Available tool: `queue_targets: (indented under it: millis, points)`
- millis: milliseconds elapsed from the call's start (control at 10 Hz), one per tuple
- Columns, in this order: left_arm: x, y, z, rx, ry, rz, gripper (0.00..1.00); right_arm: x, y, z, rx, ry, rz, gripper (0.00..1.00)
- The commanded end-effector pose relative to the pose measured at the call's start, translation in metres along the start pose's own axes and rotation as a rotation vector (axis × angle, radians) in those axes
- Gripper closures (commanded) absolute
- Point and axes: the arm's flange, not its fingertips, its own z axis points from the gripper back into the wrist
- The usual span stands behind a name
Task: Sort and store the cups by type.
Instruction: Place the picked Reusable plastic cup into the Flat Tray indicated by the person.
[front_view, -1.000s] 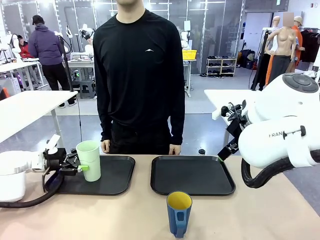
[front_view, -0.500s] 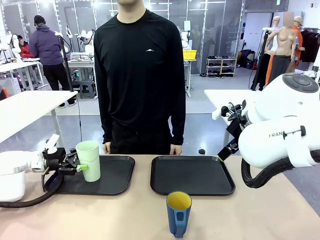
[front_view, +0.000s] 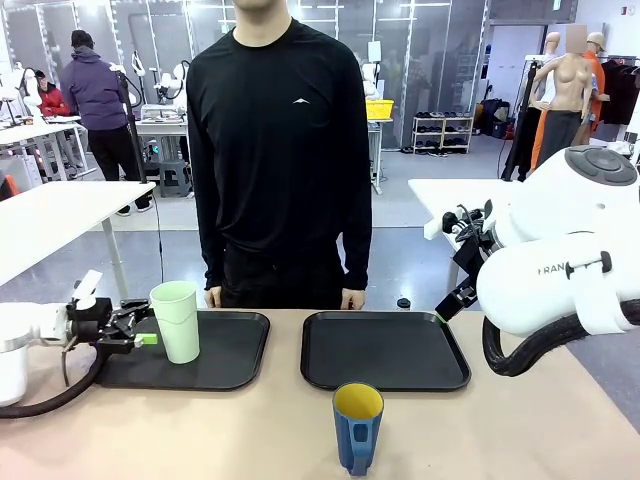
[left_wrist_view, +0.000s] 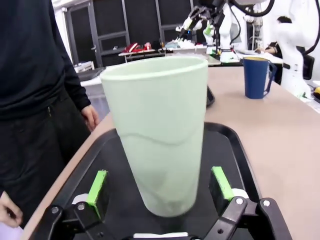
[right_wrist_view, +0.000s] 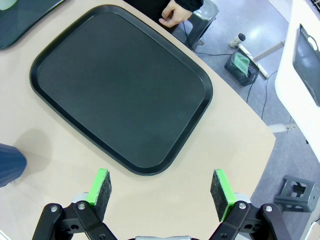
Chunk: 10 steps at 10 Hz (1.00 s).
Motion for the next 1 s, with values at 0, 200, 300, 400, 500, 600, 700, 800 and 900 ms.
queue_targets:
  millis: [0,200,300,400,500,600,700,800,900]
  points:
    - [-0.009,-0.026,0.012,-0.037,0.06,0.022,0.0,0.0,-0.001,0.0,0.001,0.0,-0.001,0.0]
    - [-0.001,-0.044,0.028,-0.002,0.126,0.043,0.0,0.0,-0.001,0.0,0.001,0.0,-0.001,0.0]
    - [0.007,-0.054,0.035,0.015,0.129,0.059,0.0,0.0,-0.001,0.0,0.001,0.0,-0.001,0.0]
    - [0.019,-0.066,0.039,0.019,0.154,0.049,0.0,0.0,-0.001,0.0,0.001,0.0,-0.001,0.0]
    - [0.033,-0.079,0.041,0.032,0.187,0.047,0.0,0.0,-0.001,0.0,0.001,0.0,-0.001,0.0]
    - [0.046,-0.091,0.041,0.037,0.187,0.039,0.0,0.0,-0.001,0.0,0.001,0.0,-0.001,0.0]
    - [0.055,-0.099,0.04,0.037,0.173,0.019,0.0,0.0,-0.001,0.0,0.001,0.0,-0.001,0.0]
    - [0.063,-0.107,0.04,0.036,0.182,0.006,0.0,0.0,-0.001,0.0,0.001,0.0,-0.001,0.0]
    - [0.07,-0.114,0.041,0.041,0.201,0.019,0.0,0.0,-0.001,0.0,0.001,0.0,-0.001,0.0]
